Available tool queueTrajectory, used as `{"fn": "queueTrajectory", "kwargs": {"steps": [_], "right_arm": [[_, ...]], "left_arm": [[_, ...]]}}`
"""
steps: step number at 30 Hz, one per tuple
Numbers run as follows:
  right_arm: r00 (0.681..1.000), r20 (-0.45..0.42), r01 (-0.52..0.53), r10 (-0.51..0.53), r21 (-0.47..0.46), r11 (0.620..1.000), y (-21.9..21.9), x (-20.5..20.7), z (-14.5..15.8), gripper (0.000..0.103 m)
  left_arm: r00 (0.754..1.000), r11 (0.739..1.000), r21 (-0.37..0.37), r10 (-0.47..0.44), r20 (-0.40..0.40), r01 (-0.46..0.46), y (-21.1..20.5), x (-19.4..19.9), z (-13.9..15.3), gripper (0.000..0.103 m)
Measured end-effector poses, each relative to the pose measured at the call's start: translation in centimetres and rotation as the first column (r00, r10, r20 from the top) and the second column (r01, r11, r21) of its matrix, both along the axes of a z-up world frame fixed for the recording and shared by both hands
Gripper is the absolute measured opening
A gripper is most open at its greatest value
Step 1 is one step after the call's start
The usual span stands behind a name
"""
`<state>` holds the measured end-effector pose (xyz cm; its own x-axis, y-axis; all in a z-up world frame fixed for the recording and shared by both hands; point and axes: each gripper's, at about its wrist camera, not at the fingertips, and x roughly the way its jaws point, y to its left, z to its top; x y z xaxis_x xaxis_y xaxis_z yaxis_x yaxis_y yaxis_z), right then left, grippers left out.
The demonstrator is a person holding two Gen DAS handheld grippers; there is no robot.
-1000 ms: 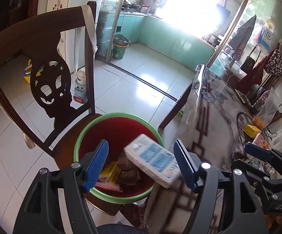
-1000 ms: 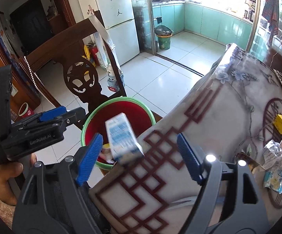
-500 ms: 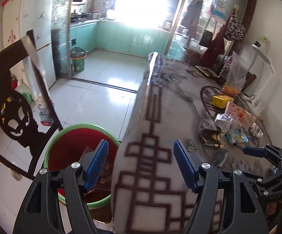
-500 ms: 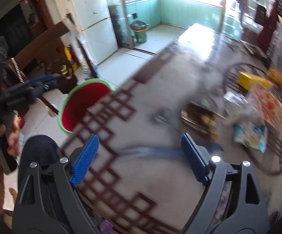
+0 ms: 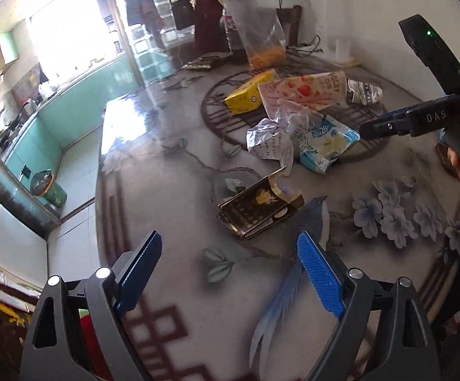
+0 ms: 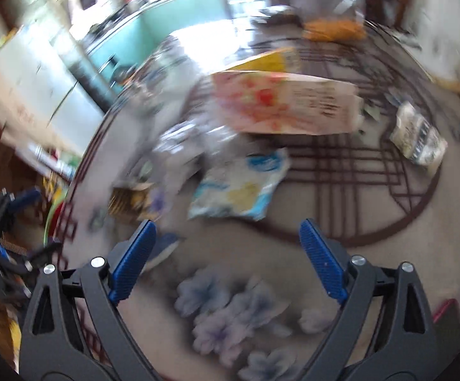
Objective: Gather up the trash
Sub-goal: 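Grasp the dark cigarette pack with the left tool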
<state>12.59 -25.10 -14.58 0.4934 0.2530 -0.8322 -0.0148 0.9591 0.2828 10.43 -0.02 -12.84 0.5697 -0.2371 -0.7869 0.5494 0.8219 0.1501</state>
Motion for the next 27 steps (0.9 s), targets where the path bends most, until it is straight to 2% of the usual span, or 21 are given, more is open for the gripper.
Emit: {"fn": "queueTrajectory", "kwargs": {"steps": [6,11,12,13,14,16,17,19,22,24,27], "right_arm": [[0.984,-0.101,0.16,-0.149,0.109,0.981,-5.0,0.9,-3.7,0.09],[0.984,-0.082,0.17,-0.158,0.18,0.969,-5.9,1.6,-3.5,0.09],[0.985,-0.082,0.163,-0.15,0.184,0.969,-5.8,1.6,-3.6,0.09],[0.987,-0.083,0.152,-0.139,0.186,0.971,-5.5,1.8,-3.7,0.09],[0.987,-0.086,0.148,-0.134,0.187,0.971,-5.4,2.0,-3.8,0.09],[0.988,-0.093,0.139,-0.123,0.191,0.972,-5.2,2.1,-4.1,0.09],[0.988,-0.094,0.136,-0.12,0.194,0.972,-5.1,2.3,-4.2,0.09],[0.988,-0.09,0.137,-0.122,0.199,0.97,-4.9,2.5,-4.2,0.09],[0.988,-0.098,0.142,-0.121,0.248,0.958,-4.8,3.1,-4.7,0.09],[0.987,-0.114,0.143,-0.115,0.286,0.948,-4.4,3.5,-5.2,0.09],[0.987,-0.115,0.137,-0.108,0.289,0.947,-4.1,3.9,-5.6,0.087]], "left_arm": [[0.989,0.99,0.047,-0.127,-0.08,0.131,-4.7,4.1,-2.6,0.084],[0.973,0.97,0.133,-0.183,-0.143,0.202,-7.8,5.5,-5.4,0.083],[0.97,0.969,0.135,-0.186,-0.157,0.207,-8.1,5.7,-5.8,0.082],[0.967,0.969,0.132,-0.186,-0.176,0.21,-8.5,5.8,-6.2,0.076],[0.969,0.971,0.126,-0.182,-0.167,0.204,-8.7,5.7,-6.3,0.075],[0.973,0.979,0.094,-0.168,-0.155,0.184,-9.0,5.6,-6.2,0.051],[0.981,0.983,0.095,-0.147,-0.127,0.159,-9.1,5.4,-6.0,0.034],[0.99,0.988,0.094,-0.111,-0.085,0.119,-9.2,4.8,-5.7,0.029],[0.996,0.997,0.051,-0.06,-0.07,0.064,-9.0,3.8,-4.7,0.024],[0.998,1.0,-0.008,-0.021,-0.067,0.021,-8.3,2.4,-3.5,0.023],[0.996,0.995,-0.098,0.026,-0.086,-0.035,-7.0,0.1,-1.9,0.025]]}}
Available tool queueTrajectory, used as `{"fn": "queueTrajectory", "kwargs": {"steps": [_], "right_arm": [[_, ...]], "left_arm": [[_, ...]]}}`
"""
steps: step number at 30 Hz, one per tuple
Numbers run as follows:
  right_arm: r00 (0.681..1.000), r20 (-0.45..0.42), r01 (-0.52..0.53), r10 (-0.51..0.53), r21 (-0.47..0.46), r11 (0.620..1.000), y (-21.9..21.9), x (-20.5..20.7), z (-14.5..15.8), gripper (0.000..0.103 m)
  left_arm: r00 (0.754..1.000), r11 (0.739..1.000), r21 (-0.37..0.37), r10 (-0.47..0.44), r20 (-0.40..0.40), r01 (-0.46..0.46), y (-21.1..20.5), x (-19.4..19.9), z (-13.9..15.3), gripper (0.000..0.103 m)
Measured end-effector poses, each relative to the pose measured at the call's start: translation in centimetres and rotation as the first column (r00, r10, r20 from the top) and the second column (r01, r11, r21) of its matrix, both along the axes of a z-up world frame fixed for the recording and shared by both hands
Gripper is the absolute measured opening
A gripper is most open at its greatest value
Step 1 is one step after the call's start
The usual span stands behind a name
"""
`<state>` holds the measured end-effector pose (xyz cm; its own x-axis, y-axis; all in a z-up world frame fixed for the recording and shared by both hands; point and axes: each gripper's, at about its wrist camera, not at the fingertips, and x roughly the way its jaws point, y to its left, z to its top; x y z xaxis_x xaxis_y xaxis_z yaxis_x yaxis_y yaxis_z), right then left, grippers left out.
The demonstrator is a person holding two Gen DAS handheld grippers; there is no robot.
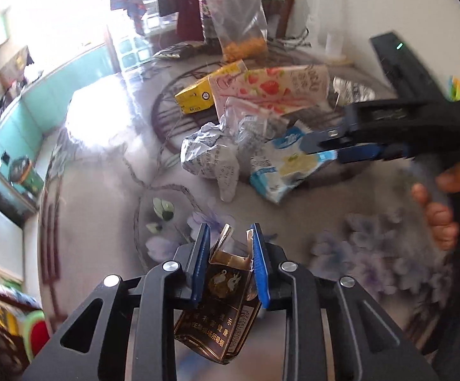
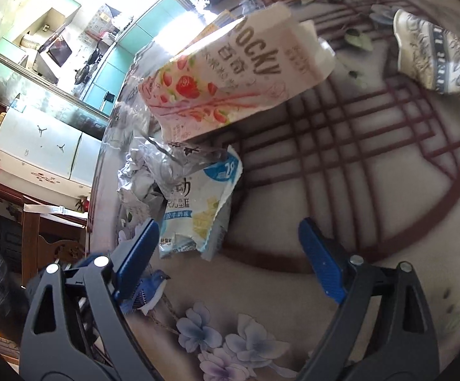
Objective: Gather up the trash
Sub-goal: 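Grasp the dark cigarette pack with the left tool, then grasp the white-and-blue snack bag with the right tool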
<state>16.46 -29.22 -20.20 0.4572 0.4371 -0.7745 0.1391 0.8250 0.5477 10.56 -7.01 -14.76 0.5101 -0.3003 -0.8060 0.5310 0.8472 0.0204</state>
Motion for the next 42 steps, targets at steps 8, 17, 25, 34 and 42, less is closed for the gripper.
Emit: {"fn": "queueTrajectory", "kwargs": {"steps": [8,17,25,34,42], "right_arm": [[0.999,0.022,-0.032,0.032,0.002,0.999,1.1,0.8,-0.1,0.087],[0.996,0.025,-0.085,0.084,0.039,0.996,2.2,1.0,-0.3,0.059],[0.989,-0.007,-0.145,0.145,-0.046,0.988,3.8,0.9,-0.5,0.013],[0.989,-0.005,-0.146,0.146,-0.094,0.985,4.9,-1.2,-0.2,0.013],[0.991,-0.004,-0.132,0.133,-0.118,0.984,4.7,-3.5,0.4,0.013]], "left_arm": [[0.99,0.986,-0.104,0.127,-0.061,-0.132,2.7,-4.0,1.2,0.027],[0.978,0.97,-0.135,0.193,-0.083,-0.203,3.2,-4.6,1.7,0.029],[0.976,0.969,-0.124,0.207,-0.064,-0.214,3.9,-4.7,2.5,0.029],[0.964,0.952,-0.15,0.26,-0.058,-0.266,7.5,-5.3,3.4,0.029],[0.947,0.93,-0.18,0.316,-0.053,-0.32,11.7,-6.8,4.0,0.029]]}}
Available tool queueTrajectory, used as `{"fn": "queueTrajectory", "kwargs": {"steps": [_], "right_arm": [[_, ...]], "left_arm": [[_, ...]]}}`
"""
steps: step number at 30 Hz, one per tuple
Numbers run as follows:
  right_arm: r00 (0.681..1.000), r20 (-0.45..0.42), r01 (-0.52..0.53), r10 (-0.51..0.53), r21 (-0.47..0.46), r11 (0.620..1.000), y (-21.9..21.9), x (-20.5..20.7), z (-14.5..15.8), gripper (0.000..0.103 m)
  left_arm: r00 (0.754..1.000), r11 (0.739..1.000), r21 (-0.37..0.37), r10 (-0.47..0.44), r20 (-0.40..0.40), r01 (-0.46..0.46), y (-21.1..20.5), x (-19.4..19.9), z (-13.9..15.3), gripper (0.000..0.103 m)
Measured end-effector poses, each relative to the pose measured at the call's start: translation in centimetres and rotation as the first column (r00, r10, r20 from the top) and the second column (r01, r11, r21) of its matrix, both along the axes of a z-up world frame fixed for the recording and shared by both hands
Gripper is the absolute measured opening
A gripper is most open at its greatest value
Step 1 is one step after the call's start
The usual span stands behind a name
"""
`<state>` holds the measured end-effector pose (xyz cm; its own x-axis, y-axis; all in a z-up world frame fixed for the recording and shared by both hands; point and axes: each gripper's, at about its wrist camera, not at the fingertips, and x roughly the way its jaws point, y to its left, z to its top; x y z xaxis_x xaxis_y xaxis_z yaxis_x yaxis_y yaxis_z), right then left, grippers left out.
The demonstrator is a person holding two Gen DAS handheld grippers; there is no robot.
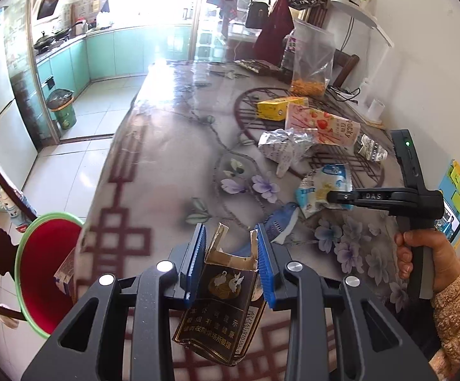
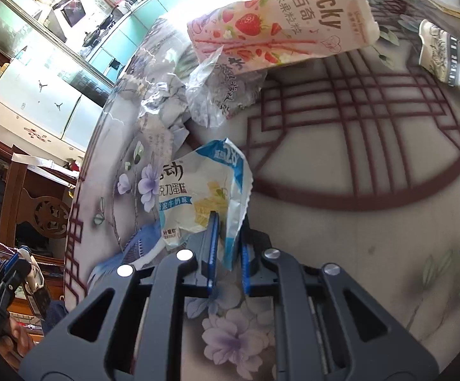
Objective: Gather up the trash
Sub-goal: 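Grasp the white-and-blue snack bag with the right tool, then carry cigarette pack and snack bag to the red bucket and release both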
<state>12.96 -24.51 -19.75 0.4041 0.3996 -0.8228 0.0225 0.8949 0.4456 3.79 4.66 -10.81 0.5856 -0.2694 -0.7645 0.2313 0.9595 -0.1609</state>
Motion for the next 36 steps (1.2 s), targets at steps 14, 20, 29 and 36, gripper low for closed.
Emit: {"fn": "queueTrajectory", "kwargs": {"steps": [14,20,29,36], "right_arm": [[1.0,0.008,0.008,-0.007,-0.028,1.0,1.5,-2.9,0.6,0.013],[1.0,0.019,0.015,-0.015,-0.02,1.0,2.1,-3.6,1.3,0.013],[0.989,0.146,0.001,0.004,-0.03,1.0,2.7,-5.3,6.5,0.013],[0.982,0.188,-0.03,0.036,-0.032,0.999,3.7,-5.9,8.4,0.017]], "left_arm": [[0.995,0.994,-0.054,0.095,0.021,-0.094,5.2,-1.9,0.7,0.029],[0.995,0.995,-0.045,0.094,0.039,-0.092,5.3,-2.2,1.1,0.029],[0.992,0.994,-0.043,0.1,0.072,-0.097,5.2,-2.6,2.0,0.029],[0.994,0.995,-0.041,0.096,0.059,-0.094,5.0,-2.6,1.7,0.029]]}}
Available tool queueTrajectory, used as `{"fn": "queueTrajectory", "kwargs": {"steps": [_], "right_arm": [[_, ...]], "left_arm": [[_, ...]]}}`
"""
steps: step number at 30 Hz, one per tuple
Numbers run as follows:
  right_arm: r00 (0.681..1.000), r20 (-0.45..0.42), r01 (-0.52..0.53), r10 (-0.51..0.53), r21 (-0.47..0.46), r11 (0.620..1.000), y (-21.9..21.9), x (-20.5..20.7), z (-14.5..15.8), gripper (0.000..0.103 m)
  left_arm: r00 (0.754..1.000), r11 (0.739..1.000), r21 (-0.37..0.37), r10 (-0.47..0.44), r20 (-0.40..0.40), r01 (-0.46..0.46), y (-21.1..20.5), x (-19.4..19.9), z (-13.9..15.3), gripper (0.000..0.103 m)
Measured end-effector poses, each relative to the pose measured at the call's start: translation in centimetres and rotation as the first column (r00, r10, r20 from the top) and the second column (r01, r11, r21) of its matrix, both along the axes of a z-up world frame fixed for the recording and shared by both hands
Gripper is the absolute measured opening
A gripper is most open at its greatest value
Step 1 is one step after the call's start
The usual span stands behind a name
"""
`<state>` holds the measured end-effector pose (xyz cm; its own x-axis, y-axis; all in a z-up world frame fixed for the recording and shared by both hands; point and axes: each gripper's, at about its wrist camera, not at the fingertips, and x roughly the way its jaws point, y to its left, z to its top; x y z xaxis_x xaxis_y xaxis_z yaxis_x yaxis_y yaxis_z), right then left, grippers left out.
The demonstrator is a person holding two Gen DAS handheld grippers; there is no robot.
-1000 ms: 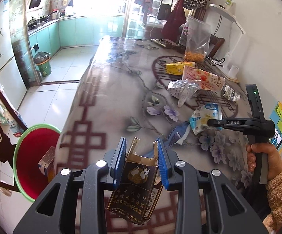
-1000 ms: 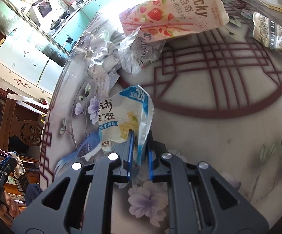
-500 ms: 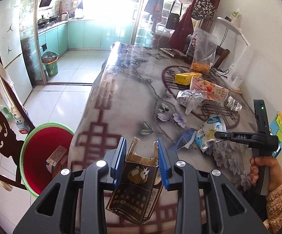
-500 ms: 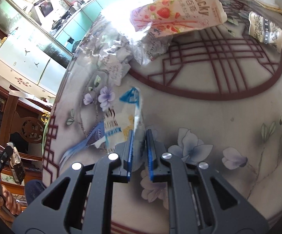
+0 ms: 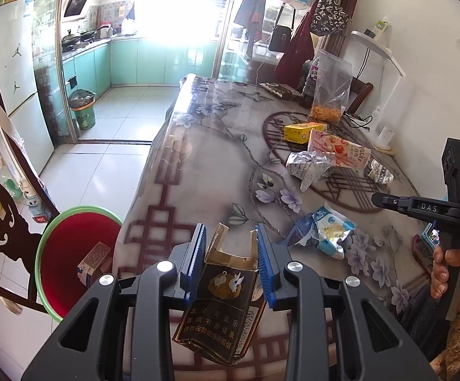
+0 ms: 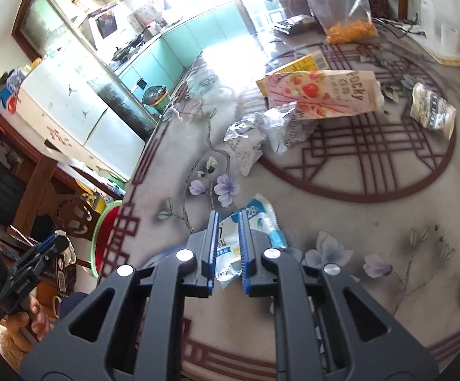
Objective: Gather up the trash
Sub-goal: 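Carry cigarette pack and snack bag to the red bucket and release both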
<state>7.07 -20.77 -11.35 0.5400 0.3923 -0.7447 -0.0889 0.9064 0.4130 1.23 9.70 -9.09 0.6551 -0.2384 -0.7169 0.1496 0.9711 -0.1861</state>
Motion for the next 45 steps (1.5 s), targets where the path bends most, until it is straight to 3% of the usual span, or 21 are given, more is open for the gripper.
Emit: {"fn": "queueTrajectory", "kwargs": {"steps": [1,2,3,5,9,11,12,15,19,29,37,45], "right_arm": [[1.0,-0.017,-0.003,0.002,-0.02,1.0,0.2,0.2,-0.5,0.025],[0.999,-0.034,0.002,-0.003,-0.023,1.0,0.2,0.4,-0.9,0.054],[0.999,-0.048,0.024,-0.024,-0.012,1.0,0.1,0.6,-1.4,0.072],[0.995,-0.069,0.068,-0.067,0.016,0.998,-0.5,1.2,-2.8,0.072],[0.982,-0.172,0.074,-0.078,-0.031,0.997,-0.1,3.8,-5.9,0.072],[0.977,-0.203,0.059,-0.064,-0.031,0.998,0.3,4.5,-7.0,0.065],[0.976,-0.212,0.039,-0.043,-0.024,0.999,0.6,4.7,-7.4,0.044],[0.968,-0.25,-0.04,0.034,-0.019,0.999,2.1,4.8,-8.6,0.008],[0.975,-0.217,-0.041,0.043,0.016,0.999,2.3,3.9,-7.6,0.008],[0.993,-0.046,-0.104,0.106,0.042,0.994,4.4,2.3,-0.3,0.008],[0.98,0.005,-0.197,0.197,-0.021,0.98,9.6,2.8,2.2,0.008],[0.945,0.027,-0.322,0.325,-0.075,0.944,16.9,3.2,2.9,0.008]], "left_arm": [[1.0,1.0,-0.001,-0.001,-0.004,0.001,0.0,0.0,0.0,0.029],[1.0,1.0,-0.001,-0.002,-0.003,0.002,0.0,-0.1,0.0,0.029],[1.0,1.0,0.001,-0.003,0.0,0.003,0.0,-0.1,0.1,0.029],[1.0,1.0,0.003,-0.004,0.003,0.004,0.1,-0.2,0.1,0.029],[1.0,1.0,0.002,-0.007,-0.001,0.007,0.0,-0.3,0.0,0.029],[1.0,1.0,0.003,-0.01,0.002,0.01,0.0,-0.4,0.1,0.029],[1.0,1.0,0.006,-0.011,0.003,0.011,0.1,-0.4,0.1,0.029],[1.0,1.0,0.006,-0.004,-0.004,0.004,0.3,-0.3,-0.1,0.029],[1.0,1.0,0.003,0.01,-0.004,-0.01,0.8,-0.1,-0.3,0.029],[0.999,0.999,-0.009,0.033,-0.013,-0.033,1.8,0.3,-1.0,0.029],[0.995,0.995,-0.009,0.097,-0.012,-0.097,5.0,0.7,-1.2,0.029],[0.972,0.973,0.017,0.233,-0.023,-0.232,10.7,0.9,-1.3,0.029]]}}
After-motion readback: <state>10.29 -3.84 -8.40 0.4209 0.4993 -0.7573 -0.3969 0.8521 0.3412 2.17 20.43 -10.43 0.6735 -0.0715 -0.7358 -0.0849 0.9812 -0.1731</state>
